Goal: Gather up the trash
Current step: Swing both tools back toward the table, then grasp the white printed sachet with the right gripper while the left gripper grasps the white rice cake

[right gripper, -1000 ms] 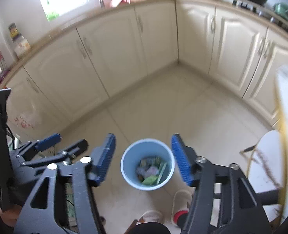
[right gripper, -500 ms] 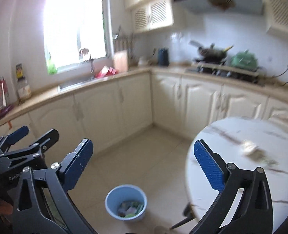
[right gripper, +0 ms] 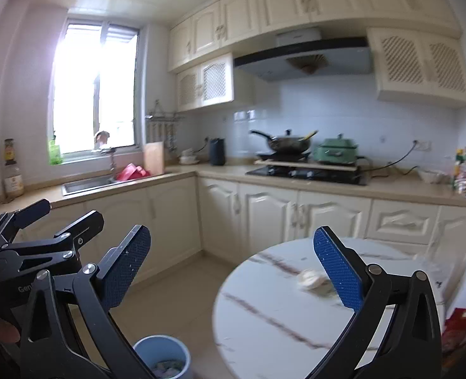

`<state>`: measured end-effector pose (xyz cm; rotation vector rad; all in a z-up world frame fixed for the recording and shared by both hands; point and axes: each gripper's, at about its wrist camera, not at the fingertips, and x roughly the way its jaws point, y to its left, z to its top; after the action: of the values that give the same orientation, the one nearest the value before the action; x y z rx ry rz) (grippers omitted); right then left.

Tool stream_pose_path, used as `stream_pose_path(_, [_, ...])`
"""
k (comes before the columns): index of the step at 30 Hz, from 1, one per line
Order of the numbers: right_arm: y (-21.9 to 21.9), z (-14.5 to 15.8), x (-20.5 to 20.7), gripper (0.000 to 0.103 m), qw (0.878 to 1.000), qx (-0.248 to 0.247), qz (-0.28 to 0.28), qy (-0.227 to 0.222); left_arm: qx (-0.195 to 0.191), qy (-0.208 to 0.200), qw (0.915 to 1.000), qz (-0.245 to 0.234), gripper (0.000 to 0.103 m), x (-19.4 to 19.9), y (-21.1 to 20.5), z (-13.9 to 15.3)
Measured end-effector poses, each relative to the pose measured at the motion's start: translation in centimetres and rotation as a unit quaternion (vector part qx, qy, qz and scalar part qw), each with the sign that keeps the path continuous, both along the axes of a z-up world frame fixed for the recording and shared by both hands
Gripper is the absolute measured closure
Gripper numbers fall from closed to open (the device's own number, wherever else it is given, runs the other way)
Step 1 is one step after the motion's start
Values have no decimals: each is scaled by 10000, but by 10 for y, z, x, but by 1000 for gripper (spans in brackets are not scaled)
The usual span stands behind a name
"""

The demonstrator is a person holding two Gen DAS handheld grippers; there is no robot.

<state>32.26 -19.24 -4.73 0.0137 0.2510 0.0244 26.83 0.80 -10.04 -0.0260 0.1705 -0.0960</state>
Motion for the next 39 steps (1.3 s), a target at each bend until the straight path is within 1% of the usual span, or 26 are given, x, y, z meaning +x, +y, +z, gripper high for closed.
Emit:
stream_pose_path(2, [-17, 3, -2, 0, 9999, -13, -149, -25, 10, -37, 9999, -136, 1, 14, 1, 10])
stream_pose_path(4, [-34, 5, -3, 0, 9996, -35, -296, -29, 99, 1, 9994, -342, 1, 32, -6, 12])
stream_pose_path(7, [-62, 3, -2, 0, 9982, -130, -577, 55, 285, 163, 9973, -653, 1, 65, -25, 13])
stream_pose_path(8, [-76, 0, 2, 0, 9976, -161, -665, 144, 357, 255, 9961, -771, 1, 78, -35, 12])
stream_pose_path(9, [-85, -2, 4, 0, 9971, -177, -711, 223, 447, 419, 9935, -955, 1, 92, -46, 6])
stream_pose_path(10, [-97, -7, 12, 0, 9959, -193, -795, 384, 492, 512, 9919, -1049, 1, 104, -52, 7])
stream_pose_path(11, [-109, -14, 21, 0, 9943, -202, -863, 589, 587, 680, 9883, -1229, 1, 121, -64, 1])
stream_pose_path(12, [-119, -19, 29, 0, 9932, -204, -886, 730, 633, 805, 9857, -1336, 1, 132, -70, -4])
stream_pose_path(14, [-140, -40, 51, 0, 9880, -175, -959, 1194, 746, 1094, 9797, -1503, 1, 160, -82, -14])
stream_pose_path(15, [-148, -46, 59, 0, 9865, -160, -947, 1324, 801, 1297, 9752, -1604, 1, 175, -88, -22])
stream_pose_path(16, [-156, -58, 69, 0, 9843, -140, -917, 1503, 849, 1432, 9723, -1639, 1, 187, -92, -27])
stream_pose_path(17, [-163, -69, 77, 0, 9815, -151, -909, 1680, 915, 1626, 9677, -1696, 1, 204, -97, -36])
stream_pose_path(18, [-168, -83, 89, 0, 9777, -186, -897, 1891, 901, 1761, 9644, -1753, 1, 215, -99, -41])
stream_pose_path(19, [-172, -91, 96, 0, 9748, -239, -902, 2026, 851, 1980, 9594, -1818, 1, 230, -100, -50])
stream_pose_path(21, [-181, -114, 117, 0, 9669, -385, -864, 2370, 750, 2352, 9504, -1894, 1, 262, -102, -57])
stream_pose_path(22, [-185, -124, 125, 0, 9632, -402, -840, 2522, 749, 2483, 9470, -1893, 1, 278, -104, -60])
stream_pose_path(23, [-189, -134, 132, 0, 9591, -398, -801, 2687, 826, 2588, 9436, -1895, 1, 292, -107, -65])
stream_pose_path(25, [-198, -153, 147, 1, 9536, -326, -690, 2912, 987, 2683, 9407, -1828, 1, 320, -118, -64])
stream_pose_path(26, [-203, -162, 155, 2, 9503, -274, -649, 3033, 1082, 2742, 9387, -1788, 1, 332, -120, -69])
stream_pose_path(28, [-212, -180, 170, 6, 9426, -161, -548, 3290, 1111, 2812, 9377, -1711, 1, 348, -140, -67])
stream_pose_path(31, [-225, -205, 189, 12, 9322, -105, -412, 3595, 1138, 2978, 9312, -1768, 1, 370, -150, -77])
stream_pose_path(32, [-227, -210, 194, 18, 9297, -104, -379, 3661, 1158, 3011, 9294, -1792, 1, 376, -154, -84])
stream_pose_path(34, [-231, -218, 202, 22, 9271, -57, -245, 3739, 1183, 3052, 9275, -1804, 1, 380, -159, -92])
stream_pose_path(37, [-230, -222, 206, 23, 9270, -98, -54, 3750, 1177, 3098, 9244, -1887, 1, 388, -172, -103])
stream_pose_path(38, [-228, -222, 206, 23, 9266, -179, 27, 3757, 1168, 3134, 9227, -1921, 1, 391, -178, -107])
stream_pose_path(39, [-227, -222, 206, 25, 9265, -205, 107, 3756, 1151, 3168, 9207, -1966, 1, 392, -185, -111])
